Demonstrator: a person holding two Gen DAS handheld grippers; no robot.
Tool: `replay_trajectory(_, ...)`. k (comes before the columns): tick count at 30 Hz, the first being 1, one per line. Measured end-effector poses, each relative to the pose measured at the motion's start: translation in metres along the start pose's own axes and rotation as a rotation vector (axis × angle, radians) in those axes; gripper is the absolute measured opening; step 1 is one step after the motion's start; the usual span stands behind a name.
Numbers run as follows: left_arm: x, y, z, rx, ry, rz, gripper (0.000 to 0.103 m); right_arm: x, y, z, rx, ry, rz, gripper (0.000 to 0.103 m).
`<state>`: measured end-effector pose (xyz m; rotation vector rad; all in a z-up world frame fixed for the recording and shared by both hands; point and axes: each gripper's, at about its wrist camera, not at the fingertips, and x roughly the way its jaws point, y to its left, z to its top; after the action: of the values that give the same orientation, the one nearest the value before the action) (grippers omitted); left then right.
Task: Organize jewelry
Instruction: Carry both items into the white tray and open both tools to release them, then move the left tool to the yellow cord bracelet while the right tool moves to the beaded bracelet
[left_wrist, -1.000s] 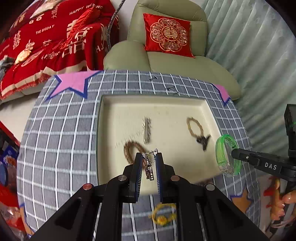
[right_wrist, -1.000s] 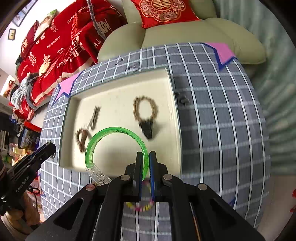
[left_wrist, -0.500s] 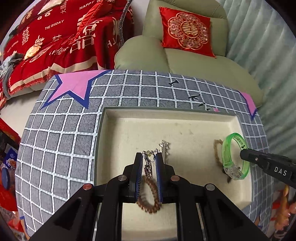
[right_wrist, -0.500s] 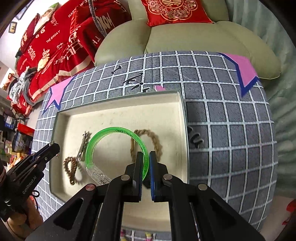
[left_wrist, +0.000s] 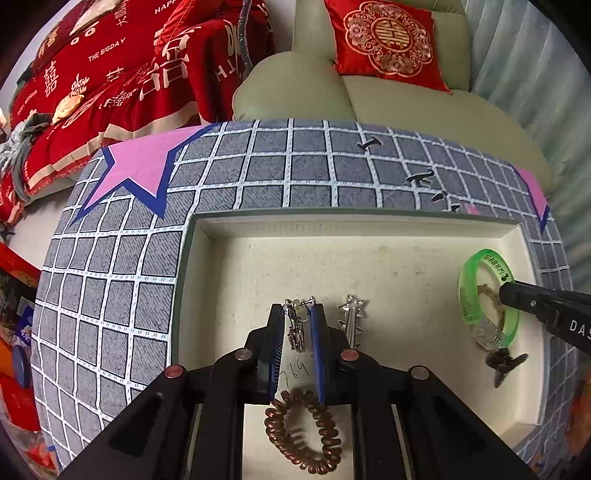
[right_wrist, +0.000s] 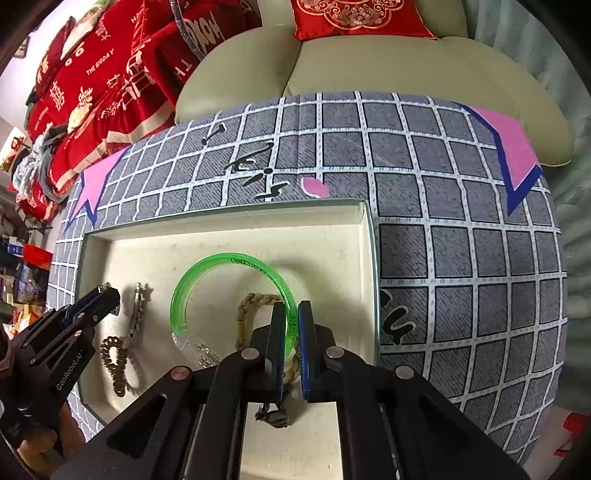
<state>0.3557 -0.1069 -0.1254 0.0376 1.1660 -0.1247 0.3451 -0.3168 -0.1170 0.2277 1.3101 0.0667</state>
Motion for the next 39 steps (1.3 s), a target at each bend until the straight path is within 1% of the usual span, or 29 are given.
replay_trajectory(5,0.006,-0.002,-0.001,0.006,0.012,0.023,0.024,0.005,0.001,0.0,-0.013,0.001,-0.002,0.007)
replay_trajectory(8,0.008,-0.004,-0.002,0.017,0.022,0.038,0.025,0.005,0.003,0.0,-0.024,0.004,-0.001,0.011)
replay_trajectory(12,0.005,-0.008,-0.004,0.033,0.016,0.06,0.025,0.005,0.003,0.0,-0.021,0.004,0.002,0.011)
replay_trajectory(20,-0.007,-0.01,-0.005,0.037,0.0,0.057,0.025,0.001,-0.001,-0.002,0.004,0.005,0.037,0.013)
replay_trajectory(23,-0.008,-0.011,-0.005,0.042,0.002,0.056,0.025,-0.006,-0.002,-0.003,0.015,-0.007,0.062,0.022)
replay_trajectory(25,-0.009,-0.012,-0.005,0.043,0.004,0.053,0.025,-0.012,-0.002,-0.004,0.021,-0.023,0.073,0.034)
replay_trajectory(27,-0.01,-0.011,-0.006,0.044,0.001,0.054,0.025,-0.018,-0.001,-0.005,0.027,-0.037,0.082,0.041)
replay_trajectory(33,-0.014,-0.009,-0.007,0.038,-0.001,0.051,0.026,-0.03,-0.002,-0.009,0.053,-0.053,0.109,0.044)
replay_trajectory(34,-0.015,-0.009,-0.007,0.038,-0.002,0.051,0.042,-0.032,-0.002,-0.01,0.054,-0.056,0.111,0.045)
replay_trajectory(35,-0.016,-0.008,-0.008,0.037,-0.003,0.051,0.091,-0.034,-0.002,-0.012,0.055,-0.058,0.111,0.046)
replay_trajectory(36,-0.02,-0.007,-0.009,0.028,-0.017,0.062,0.103,-0.035,-0.002,-0.014,0.056,-0.059,0.112,0.048)
replay_trajectory(37,-0.028,-0.007,-0.01,0.022,-0.064,0.075,0.103,-0.036,-0.002,-0.015,0.057,-0.06,0.114,0.049)
replay_trajectory(39,-0.032,-0.007,-0.01,0.032,-0.064,0.064,0.103,-0.038,-0.003,-0.02,0.062,-0.061,0.115,0.05)
